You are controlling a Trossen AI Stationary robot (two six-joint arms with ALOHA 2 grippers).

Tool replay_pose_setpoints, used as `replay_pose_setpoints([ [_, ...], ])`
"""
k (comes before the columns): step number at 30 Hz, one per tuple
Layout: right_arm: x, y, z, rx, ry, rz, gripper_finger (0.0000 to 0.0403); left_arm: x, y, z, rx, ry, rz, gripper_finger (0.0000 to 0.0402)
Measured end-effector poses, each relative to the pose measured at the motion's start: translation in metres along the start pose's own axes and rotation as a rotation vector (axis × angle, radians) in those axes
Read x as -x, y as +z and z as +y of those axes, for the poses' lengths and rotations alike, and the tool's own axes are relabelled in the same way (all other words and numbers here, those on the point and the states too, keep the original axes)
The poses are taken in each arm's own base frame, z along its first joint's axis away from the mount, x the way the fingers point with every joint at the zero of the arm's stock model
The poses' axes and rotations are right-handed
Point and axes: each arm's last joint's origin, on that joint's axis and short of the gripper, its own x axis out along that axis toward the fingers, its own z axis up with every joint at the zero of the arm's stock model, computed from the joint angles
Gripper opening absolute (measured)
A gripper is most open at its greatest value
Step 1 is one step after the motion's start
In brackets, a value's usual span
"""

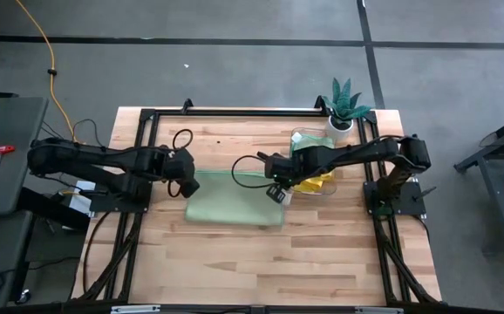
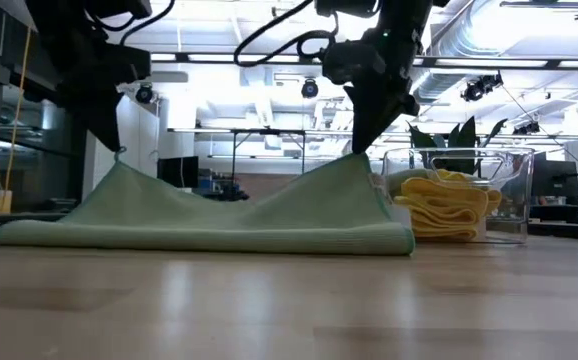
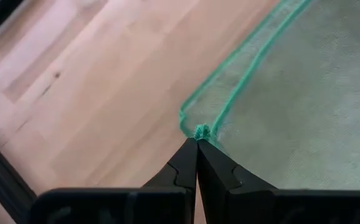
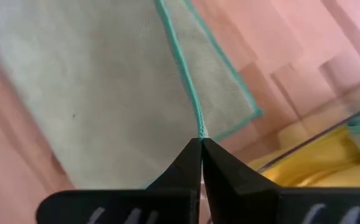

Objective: Fold microfiber towels
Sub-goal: Fold the green microfiber towel

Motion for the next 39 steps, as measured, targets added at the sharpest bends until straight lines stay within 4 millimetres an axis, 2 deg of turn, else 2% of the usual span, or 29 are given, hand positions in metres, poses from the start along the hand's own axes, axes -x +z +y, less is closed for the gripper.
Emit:
replay_pose_setpoints([
  [12,-0.004,0.011,-0.018,-0.09,-0.046,-0.017,0.0,-0.017,0.011,0.013,0.105,0.037,-0.029,0.0],
  [26,-0.004,0.011,-0.019,-0.09,-0.046,-0.016,0.0009,-0.018,0.011,0.015,0.102,0.044,-0.026,0.0005],
  [30,-0.004,0.011,-0.019,-0.091,-0.05,-0.02,0.005,-0.018,0.012,0.016,0.072,0.064,-0.037,0.0028],
  [35,-0.004,0.015,-0.025,-0.092,-0.104,-0.057,0.0132,-0.019,0.016,0.024,0.025,0.098,-0.032,0.0079],
  [39,0.007,0.021,-0.03,-0.067,-0.064,-0.113,0.0184,-0.007,0.028,0.031,-0.005,0.077,-0.032,0.0125],
])
